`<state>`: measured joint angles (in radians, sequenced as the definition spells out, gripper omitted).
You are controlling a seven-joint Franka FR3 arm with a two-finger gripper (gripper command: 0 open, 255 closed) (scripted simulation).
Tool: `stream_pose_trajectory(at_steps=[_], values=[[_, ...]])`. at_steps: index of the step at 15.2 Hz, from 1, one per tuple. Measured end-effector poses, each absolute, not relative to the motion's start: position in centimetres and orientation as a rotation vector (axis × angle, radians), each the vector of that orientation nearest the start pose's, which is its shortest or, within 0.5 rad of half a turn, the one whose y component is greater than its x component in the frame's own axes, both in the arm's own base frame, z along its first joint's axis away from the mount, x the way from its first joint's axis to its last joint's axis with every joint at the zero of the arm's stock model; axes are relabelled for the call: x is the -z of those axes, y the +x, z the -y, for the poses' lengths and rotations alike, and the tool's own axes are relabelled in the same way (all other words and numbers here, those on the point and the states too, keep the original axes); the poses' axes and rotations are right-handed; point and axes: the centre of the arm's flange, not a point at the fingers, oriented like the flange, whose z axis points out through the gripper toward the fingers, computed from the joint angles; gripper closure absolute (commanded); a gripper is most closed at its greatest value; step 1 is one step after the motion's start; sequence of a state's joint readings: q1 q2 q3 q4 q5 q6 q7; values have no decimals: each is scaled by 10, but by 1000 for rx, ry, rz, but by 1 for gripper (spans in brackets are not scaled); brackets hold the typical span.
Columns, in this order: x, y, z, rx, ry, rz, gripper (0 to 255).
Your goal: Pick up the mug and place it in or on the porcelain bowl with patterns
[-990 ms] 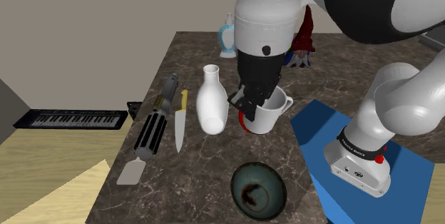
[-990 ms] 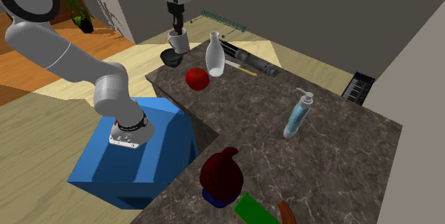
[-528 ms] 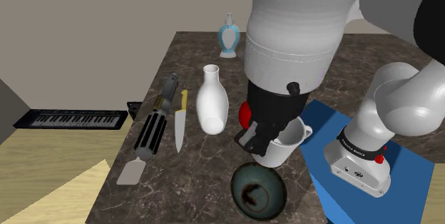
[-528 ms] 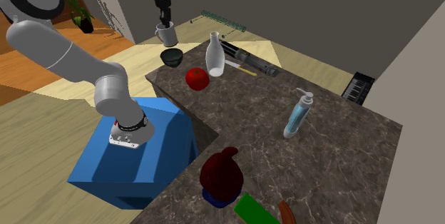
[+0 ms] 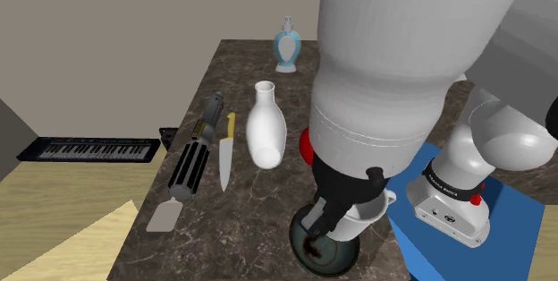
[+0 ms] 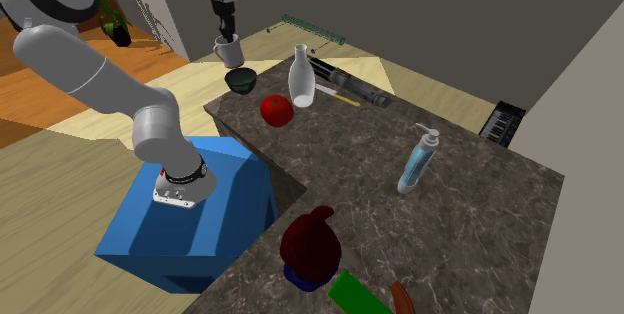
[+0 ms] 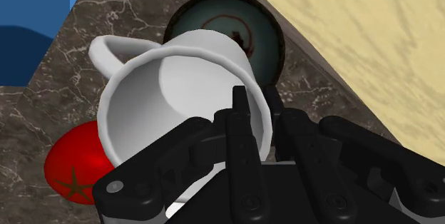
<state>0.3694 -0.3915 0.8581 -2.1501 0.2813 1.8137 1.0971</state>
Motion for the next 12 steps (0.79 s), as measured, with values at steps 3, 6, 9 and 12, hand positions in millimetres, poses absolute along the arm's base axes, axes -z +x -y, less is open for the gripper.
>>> stream_pose_trajectory(at_steps=[3,6,9,12], values=[[-480,107,-463,-8,-3205,7,255],[-464,108,-461,-8,-3206,7,255],[-447,107,-463,-8,-3206,7,255],[-432,107,-463,-8,-3205,7,255]])
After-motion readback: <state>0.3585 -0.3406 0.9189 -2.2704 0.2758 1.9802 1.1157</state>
